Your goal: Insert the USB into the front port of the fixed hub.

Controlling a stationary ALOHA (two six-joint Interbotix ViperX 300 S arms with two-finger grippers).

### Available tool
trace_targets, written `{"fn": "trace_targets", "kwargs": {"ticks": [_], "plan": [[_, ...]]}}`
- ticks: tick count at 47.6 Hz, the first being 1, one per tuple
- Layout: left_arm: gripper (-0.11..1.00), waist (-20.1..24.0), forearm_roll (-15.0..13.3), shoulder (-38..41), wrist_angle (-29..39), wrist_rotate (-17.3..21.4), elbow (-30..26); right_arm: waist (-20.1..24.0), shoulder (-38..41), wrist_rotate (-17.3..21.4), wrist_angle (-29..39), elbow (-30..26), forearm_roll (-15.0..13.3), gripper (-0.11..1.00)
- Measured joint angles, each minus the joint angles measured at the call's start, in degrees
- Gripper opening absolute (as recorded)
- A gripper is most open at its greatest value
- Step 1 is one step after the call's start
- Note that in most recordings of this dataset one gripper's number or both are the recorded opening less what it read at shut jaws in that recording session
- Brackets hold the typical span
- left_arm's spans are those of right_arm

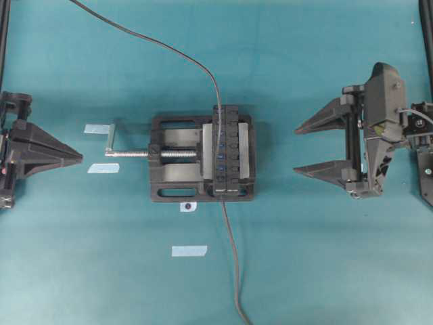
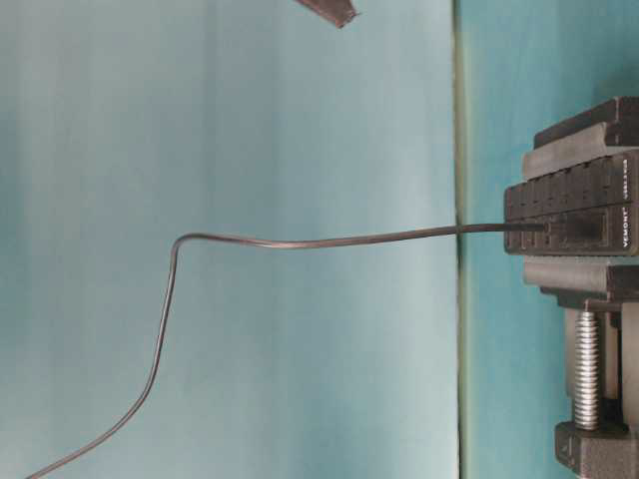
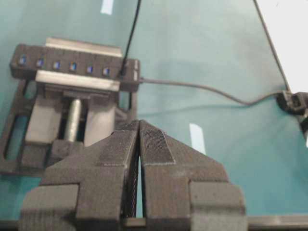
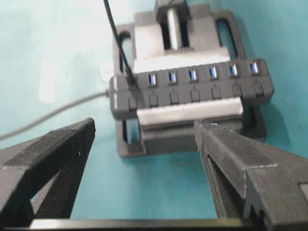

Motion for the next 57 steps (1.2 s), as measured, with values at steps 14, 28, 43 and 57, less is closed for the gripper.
{"fn": "trace_targets", "kwargs": {"ticks": [14,28,43,57], "plan": [[0.0,0.0,0.0,0.0,-2.1,-0.4,1.5,0.0,-0.1,4.8,-3.3,3.0,0.0,0.84],[0.0,0.0,0.0,0.0,-3.2,-1.0,1.6,0.0,-2.3,9.7,-11.7,6.7,-0.4,0.84],[0.0,0.0,0.0,0.0,-3.2,-1.1,1.7,0.0,-7.7,9.7,-13.2,9.8,-0.7,0.79],[0.0,0.0,0.0,0.4,-3.2,-1.1,1.7,0.1,-15.8,9.7,-13.3,12.6,-0.8,0.78]]}}
